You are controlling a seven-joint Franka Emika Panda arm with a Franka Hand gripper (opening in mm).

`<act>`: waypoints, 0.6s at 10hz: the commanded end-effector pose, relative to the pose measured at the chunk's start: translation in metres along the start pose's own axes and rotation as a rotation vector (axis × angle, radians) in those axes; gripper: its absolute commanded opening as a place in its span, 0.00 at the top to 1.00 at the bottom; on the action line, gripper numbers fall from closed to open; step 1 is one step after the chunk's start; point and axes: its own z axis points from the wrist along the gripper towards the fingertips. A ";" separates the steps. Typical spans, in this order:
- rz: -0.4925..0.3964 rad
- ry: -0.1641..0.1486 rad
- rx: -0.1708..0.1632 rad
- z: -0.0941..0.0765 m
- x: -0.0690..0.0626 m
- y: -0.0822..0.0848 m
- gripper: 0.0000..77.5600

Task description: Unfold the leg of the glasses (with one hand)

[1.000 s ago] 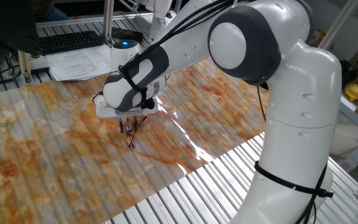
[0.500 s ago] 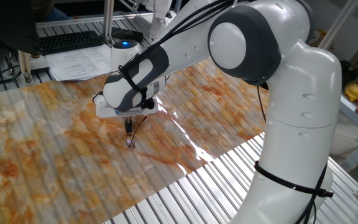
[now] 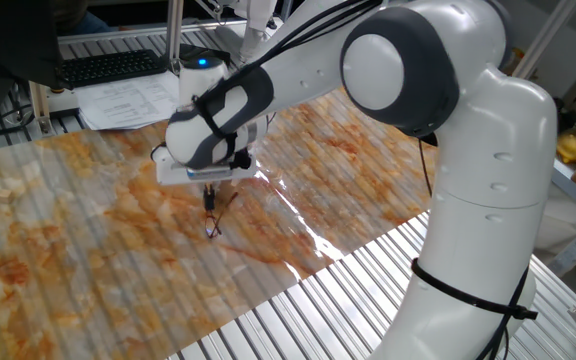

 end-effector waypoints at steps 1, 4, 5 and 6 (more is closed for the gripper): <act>0.000 0.070 0.012 -0.025 0.006 -0.007 0.98; 0.003 0.113 0.030 -0.033 0.011 -0.008 0.98; 0.002 0.142 0.039 -0.039 0.012 -0.008 0.98; 0.003 0.165 0.048 -0.048 0.015 -0.008 0.98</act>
